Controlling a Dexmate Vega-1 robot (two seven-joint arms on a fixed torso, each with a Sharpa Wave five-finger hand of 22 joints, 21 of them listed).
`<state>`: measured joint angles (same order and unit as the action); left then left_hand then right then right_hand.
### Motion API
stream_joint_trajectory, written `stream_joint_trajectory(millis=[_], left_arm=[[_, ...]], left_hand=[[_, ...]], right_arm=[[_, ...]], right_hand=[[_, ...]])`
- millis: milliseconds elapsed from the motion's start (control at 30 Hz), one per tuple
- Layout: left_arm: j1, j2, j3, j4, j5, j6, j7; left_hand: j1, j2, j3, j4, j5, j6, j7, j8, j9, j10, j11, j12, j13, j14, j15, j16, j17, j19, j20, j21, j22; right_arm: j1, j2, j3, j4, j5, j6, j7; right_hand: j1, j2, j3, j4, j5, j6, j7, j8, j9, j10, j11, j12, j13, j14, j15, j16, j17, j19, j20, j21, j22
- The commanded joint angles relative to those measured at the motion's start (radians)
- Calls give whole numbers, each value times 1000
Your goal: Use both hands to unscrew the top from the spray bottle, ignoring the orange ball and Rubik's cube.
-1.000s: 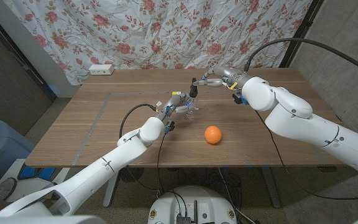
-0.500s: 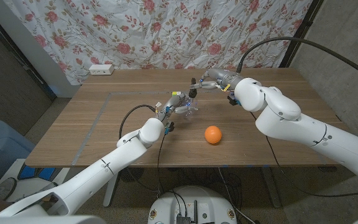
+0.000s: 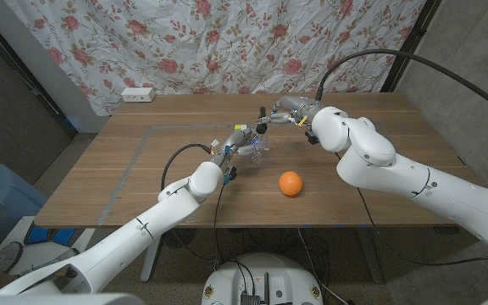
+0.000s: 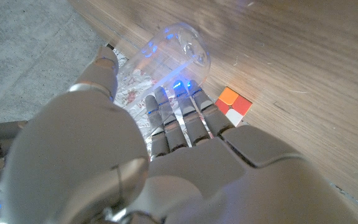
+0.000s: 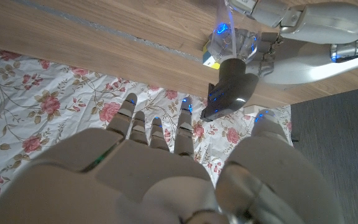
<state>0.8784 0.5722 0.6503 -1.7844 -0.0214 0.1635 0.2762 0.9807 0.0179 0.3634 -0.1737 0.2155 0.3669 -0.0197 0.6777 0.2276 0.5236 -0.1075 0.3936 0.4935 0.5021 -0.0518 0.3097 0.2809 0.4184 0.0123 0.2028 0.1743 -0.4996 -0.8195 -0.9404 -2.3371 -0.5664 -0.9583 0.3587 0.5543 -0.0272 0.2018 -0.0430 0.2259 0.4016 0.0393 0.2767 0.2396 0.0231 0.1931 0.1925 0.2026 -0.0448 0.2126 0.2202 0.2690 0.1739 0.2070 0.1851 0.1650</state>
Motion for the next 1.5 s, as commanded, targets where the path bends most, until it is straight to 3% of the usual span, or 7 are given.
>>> stream_joint_trajectory(millis=[33,433,933,1133,1400,1500], left_arm=[[12,5,-3,-12,-1,1,9],[23,5,-4,-27,-2,11,19],[27,7,-5,-26,-11,8,14],[21,6,-4,-15,-16,2,6],[10,1,0,0,-21,-3,-4],[5,0,1,7,-23,-11,-9]], left_hand=[[-50,71,17,6,4,24,4,11,0,24,-15,3,5,13,-77,-5,2,6,-4,1,3],[-53,74,18,7,4,24,4,12,-1,23,-14,1,6,13,-74,-7,2,5,-4,1,3],[-58,76,20,8,4,24,7,14,-1,24,-13,-1,7,15,-73,-10,2,5,-3,0,3],[-59,78,22,9,4,24,6,15,-2,24,-12,-2,8,15,-73,-11,1,5,-4,0,3],[-60,78,22,8,3,23,7,15,-2,28,-12,-2,9,16,-74,-11,2,5,-3,0,3],[-61,79,22,8,3,23,6,16,-2,27,-11,-2,9,16,-74,-11,3,5,-3,0,3]], right_arm=[[30,29,-46,16,-54,-50,46],[36,33,-51,9,-47,-74,68],[6,28,-16,-14,10,-69,16],[-20,31,27,-16,75,-46,-22],[-22,29,39,-9,126,-35,-61],[-29,29,53,-4,154,-19,-80]], right_hand=[[14,0,6,-11,5,-2,7,-6,5,-5,5,4,1,-5,6,-1,2,-3,4,-2,5],[40,12,22,-32,16,1,5,-4,8,-4,1,8,2,-1,6,-1,0,-7,3,-1,5],[86,37,54,-69,39,17,-3,4,14,3,-9,14,2,16,5,4,-4,-4,2,2,5],[123,51,77,-99,60,34,-18,12,18,7,-19,16,2,24,5,5,-8,3,1,5,5],[152,59,94,-117,73,43,-32,17,21,10,-25,17,1,31,4,7,-11,10,0,6,5],[187,72,114,-130,88,52,-53,23,24,12,-31,16,1,36,2,8,-13,17,-1,7,5]])
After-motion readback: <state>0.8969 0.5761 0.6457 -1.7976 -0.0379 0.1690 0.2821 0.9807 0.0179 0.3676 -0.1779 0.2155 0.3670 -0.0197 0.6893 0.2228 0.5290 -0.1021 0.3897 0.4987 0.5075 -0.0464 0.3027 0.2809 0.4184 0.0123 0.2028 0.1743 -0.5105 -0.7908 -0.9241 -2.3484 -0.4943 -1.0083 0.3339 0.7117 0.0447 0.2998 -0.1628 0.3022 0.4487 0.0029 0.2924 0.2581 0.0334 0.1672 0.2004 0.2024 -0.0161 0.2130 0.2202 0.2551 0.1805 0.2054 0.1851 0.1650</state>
